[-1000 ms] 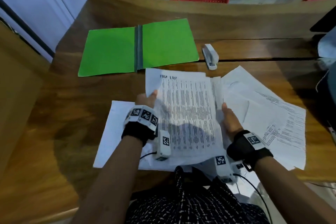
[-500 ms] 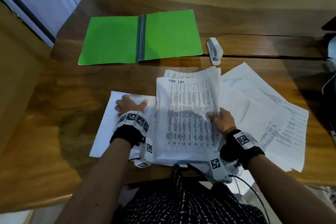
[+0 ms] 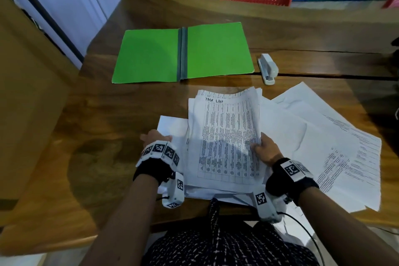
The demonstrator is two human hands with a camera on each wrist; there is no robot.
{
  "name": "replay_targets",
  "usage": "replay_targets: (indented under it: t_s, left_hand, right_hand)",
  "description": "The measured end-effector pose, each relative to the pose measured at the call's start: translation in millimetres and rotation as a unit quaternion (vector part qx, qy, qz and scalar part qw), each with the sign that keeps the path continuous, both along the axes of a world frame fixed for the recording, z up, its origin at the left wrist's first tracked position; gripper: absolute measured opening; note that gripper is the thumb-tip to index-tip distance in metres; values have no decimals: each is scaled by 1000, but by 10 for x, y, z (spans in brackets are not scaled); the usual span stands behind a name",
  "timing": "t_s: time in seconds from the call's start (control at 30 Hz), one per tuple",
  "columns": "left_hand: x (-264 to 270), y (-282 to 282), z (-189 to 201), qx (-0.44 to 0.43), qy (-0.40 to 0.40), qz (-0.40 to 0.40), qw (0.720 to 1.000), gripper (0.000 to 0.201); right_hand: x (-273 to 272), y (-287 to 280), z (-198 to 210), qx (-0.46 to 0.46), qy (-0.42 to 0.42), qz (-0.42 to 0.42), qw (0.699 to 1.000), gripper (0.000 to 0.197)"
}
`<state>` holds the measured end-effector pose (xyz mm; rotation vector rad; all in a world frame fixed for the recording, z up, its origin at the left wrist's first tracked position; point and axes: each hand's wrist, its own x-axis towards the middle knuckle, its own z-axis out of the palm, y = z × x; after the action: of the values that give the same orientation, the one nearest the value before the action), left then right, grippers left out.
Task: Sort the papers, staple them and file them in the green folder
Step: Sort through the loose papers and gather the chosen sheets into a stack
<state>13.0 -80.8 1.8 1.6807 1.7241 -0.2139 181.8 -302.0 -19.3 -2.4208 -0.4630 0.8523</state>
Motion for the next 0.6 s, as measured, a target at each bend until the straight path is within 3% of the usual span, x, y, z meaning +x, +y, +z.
replay_targets:
  t_s: [0.17,0.27,0.37,0.43,0.53,0.6]
  left_hand:
    - [-35,78,119,-30,-67,28,997,66]
    - [-48,64,122,-75,-94,-28,992,48]
    - [-57,65,193,-80,-86,-57,991,55]
    - [-38,187,304,-73,-125,-39,989,53]
    - [-94,424,748,9,-201,-37,979,32]
    - [-148,607,1207,118,-248,-65,959,34]
  right_hand:
    - [-66,45,34,-25,-15,-18,999,18]
    - [-100,83,52,-30,-12,-25,999,23]
    - [-148,121,71,-37,-14,-31,999,24]
    - [-169,146,84,-32,-14,-38,999,23]
    - [-205,145,111,-28,-18,-45,998,24]
    - [-244,136,122,-9,-19,-51,998,23]
